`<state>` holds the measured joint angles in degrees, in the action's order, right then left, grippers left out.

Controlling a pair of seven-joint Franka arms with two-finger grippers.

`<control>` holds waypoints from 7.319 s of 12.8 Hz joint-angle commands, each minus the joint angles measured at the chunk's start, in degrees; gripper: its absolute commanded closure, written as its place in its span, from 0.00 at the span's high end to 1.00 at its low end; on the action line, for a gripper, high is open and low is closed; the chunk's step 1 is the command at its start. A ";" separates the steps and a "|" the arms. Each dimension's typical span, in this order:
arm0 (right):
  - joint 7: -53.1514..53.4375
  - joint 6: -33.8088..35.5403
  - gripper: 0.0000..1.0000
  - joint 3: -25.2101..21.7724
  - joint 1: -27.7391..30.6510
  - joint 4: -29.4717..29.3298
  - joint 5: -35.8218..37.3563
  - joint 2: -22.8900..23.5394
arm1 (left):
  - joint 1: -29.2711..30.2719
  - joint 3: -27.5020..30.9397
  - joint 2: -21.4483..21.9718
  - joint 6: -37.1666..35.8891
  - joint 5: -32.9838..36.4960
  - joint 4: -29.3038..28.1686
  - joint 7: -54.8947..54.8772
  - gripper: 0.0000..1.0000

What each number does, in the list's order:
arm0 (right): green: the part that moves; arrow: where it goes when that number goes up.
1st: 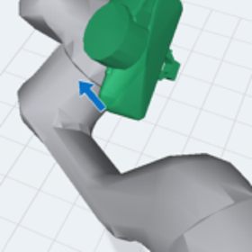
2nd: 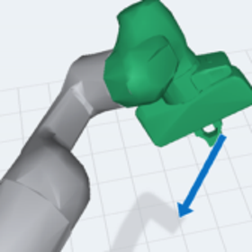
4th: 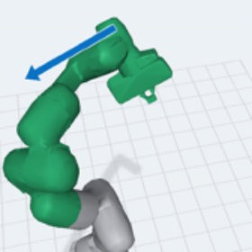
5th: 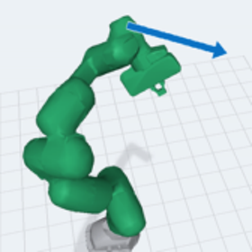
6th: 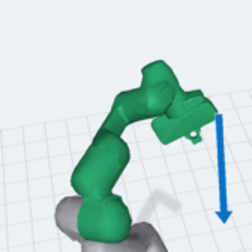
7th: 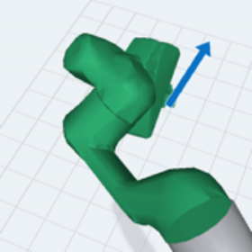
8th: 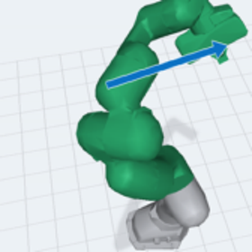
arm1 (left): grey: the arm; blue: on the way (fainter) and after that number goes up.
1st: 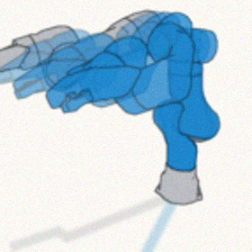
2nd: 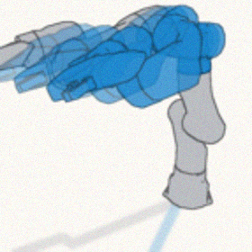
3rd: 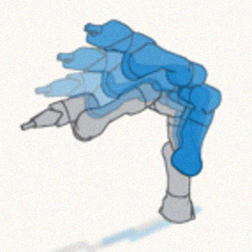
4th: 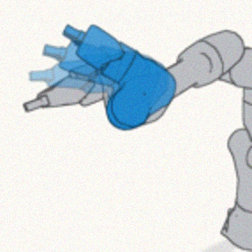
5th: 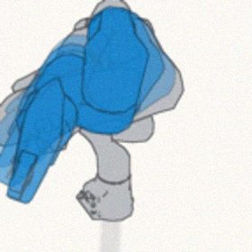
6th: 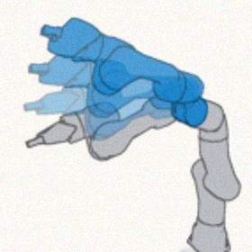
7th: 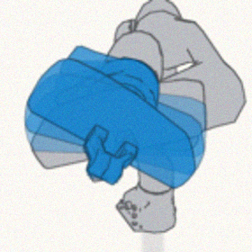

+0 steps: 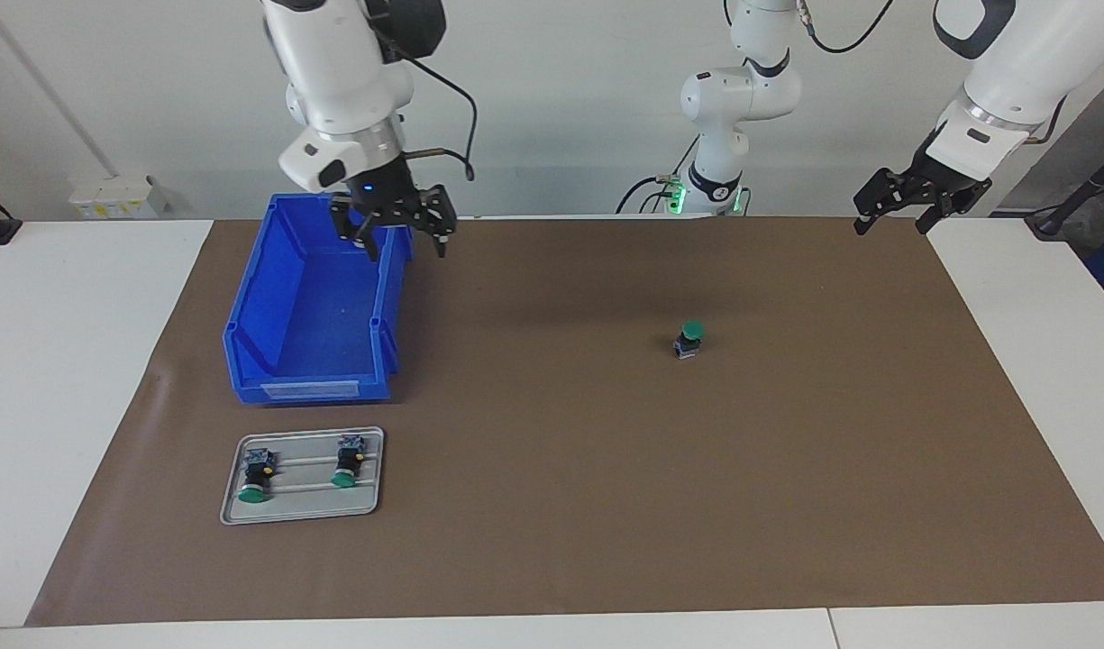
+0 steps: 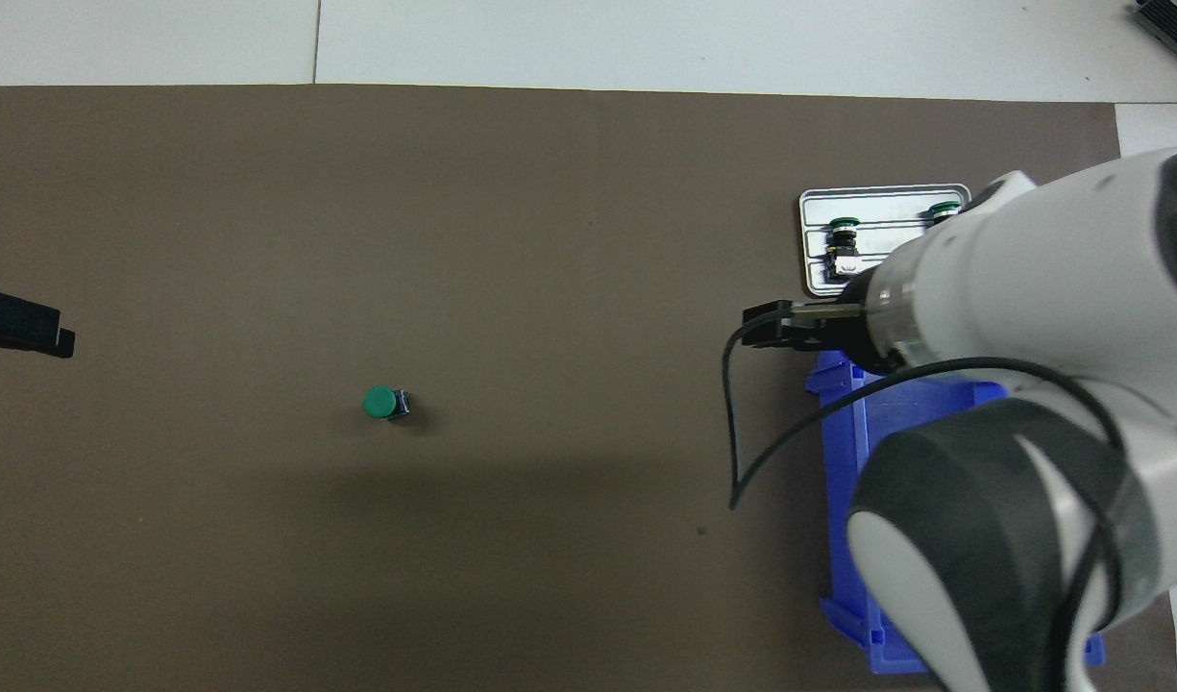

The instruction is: Place and press button with both arms

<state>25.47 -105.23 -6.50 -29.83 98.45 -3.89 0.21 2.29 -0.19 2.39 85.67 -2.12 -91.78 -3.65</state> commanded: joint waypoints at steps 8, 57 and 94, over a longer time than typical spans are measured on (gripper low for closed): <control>34.96 -17.11 1.00 -0.53 -23.14 -22.98 0.89 32.08 | 0.44 -0.34 1.57 0.91 0.97 -1.82 -0.31 1.00; -36.97 10.57 0.00 -1.32 24.56 10.26 -6.57 7.17 | 0.44 -0.34 1.57 0.91 0.97 -1.82 -0.31 1.00; -23.01 16.87 1.00 -1.67 26.23 -8.86 3.36 -2.41 | 0.44 -0.34 1.57 0.91 0.97 -1.82 -0.31 1.00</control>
<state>1.42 -94.33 -8.39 -4.66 97.21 -1.28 -5.03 2.29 -0.19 2.39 85.67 -2.11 -91.78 -3.64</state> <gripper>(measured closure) 0.000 0.000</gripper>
